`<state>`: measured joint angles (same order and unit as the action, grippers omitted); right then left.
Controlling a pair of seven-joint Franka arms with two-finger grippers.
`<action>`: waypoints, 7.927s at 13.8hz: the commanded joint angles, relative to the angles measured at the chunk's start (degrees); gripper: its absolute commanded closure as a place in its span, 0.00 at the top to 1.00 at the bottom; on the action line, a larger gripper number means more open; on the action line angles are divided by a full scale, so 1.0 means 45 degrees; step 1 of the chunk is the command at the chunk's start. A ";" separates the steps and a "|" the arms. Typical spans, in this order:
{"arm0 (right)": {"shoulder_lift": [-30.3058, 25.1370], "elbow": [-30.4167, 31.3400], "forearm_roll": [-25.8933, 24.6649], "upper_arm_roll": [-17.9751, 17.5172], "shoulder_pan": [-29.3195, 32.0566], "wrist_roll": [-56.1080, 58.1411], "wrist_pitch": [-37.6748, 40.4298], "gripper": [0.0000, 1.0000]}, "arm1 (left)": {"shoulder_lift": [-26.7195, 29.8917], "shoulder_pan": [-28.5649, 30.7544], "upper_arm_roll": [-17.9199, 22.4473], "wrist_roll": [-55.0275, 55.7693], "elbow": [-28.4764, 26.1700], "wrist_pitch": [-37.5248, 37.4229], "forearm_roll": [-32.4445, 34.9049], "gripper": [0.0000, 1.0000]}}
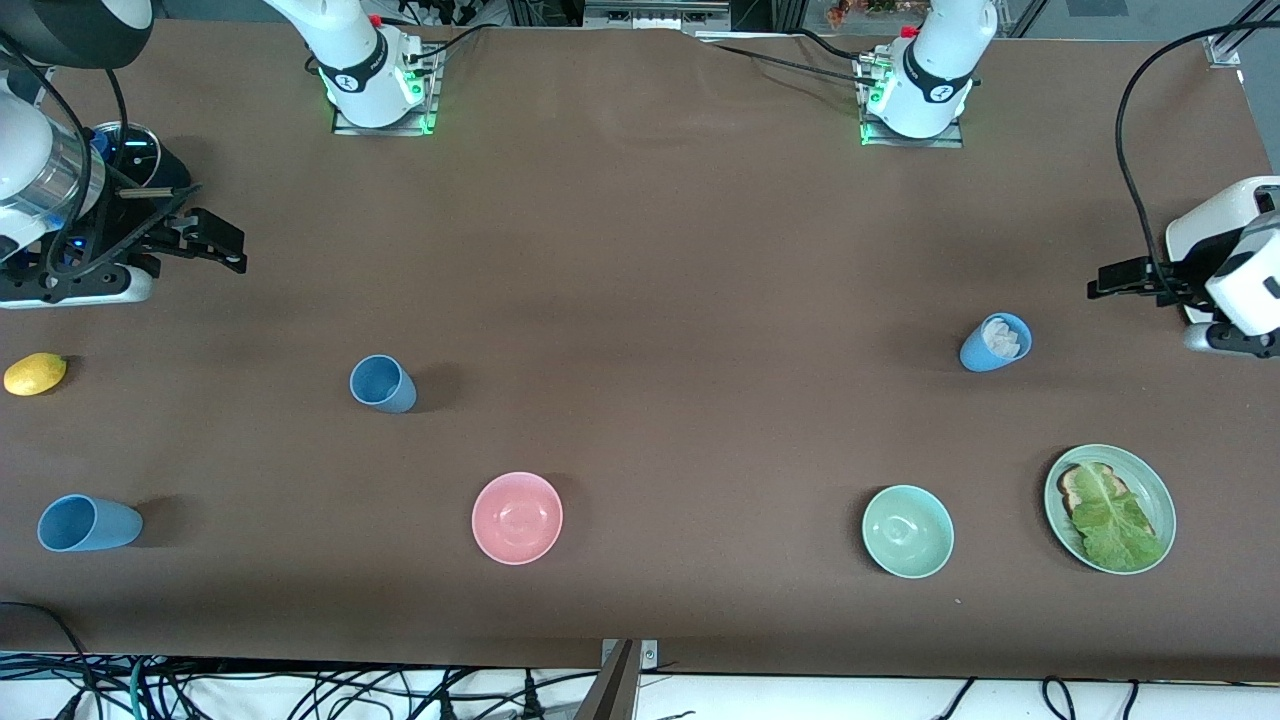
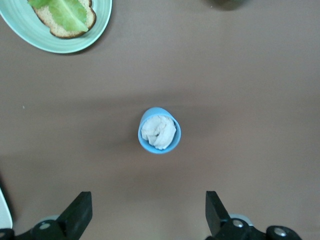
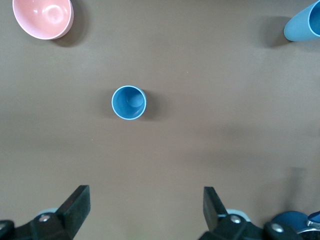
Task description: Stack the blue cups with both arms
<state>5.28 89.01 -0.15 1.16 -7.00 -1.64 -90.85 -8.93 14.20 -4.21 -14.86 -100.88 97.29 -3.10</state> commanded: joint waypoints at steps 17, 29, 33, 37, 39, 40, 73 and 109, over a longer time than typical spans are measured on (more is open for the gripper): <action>-0.0020 0.0024 0.0150 -0.0024 0.0012 0.0091 -0.0007 1.00 | 0.0208 -0.0070 0.0623 -0.1601 -0.5978 0.7753 -0.0113 1.00; -0.0040 0.0102 0.0150 -0.0024 -0.0008 0.0091 -0.0007 1.00 | -0.0808 -0.0069 0.0603 -0.1952 -0.6370 0.9609 -0.0249 1.00; -0.0040 0.0102 0.0150 -0.0024 -0.0008 0.0072 -0.0027 1.00 | -0.1023 -0.0167 0.0603 -0.1952 -0.6644 1.0411 -0.0249 1.00; -0.0001 0.0121 0.0150 -0.0044 -0.0008 0.0091 -0.0046 1.00 | -0.1004 -0.0343 0.0603 -0.1952 -0.6955 1.0741 -0.0288 1.00; 0.0019 0.0121 0.0150 -0.0044 -0.0008 0.0091 -0.0046 1.00 | -0.1004 -0.0363 0.0603 -0.1952 -0.7170 1.1132 -0.0347 1.00; 0.0019 0.0102 0.0150 -0.0044 -0.0008 0.0091 -0.0046 1.00 | -0.1023 -0.0382 0.0603 -0.1952 -0.7191 1.1211 -0.0347 1.00; 0.1502 0.4340 0.0150 -0.0063 -0.0008 0.0052 -0.5964 1.00 | 0.0520 -0.2882 -0.2284 0.7239 -0.1938 0.3322 -0.0289 0.00; 0.3534 0.5942 0.0013 -0.0356 0.0012 0.0072 -1.0027 0.50 | -0.7272 -0.8859 -0.3265 2.3126 0.2574 0.8068 0.4828 0.00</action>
<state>21.26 115.77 -0.15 -0.24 -7.12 -1.69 -135.92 -39.84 -24.47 -20.16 87.51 -92.18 133.82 16.73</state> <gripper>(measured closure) 0.405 0.943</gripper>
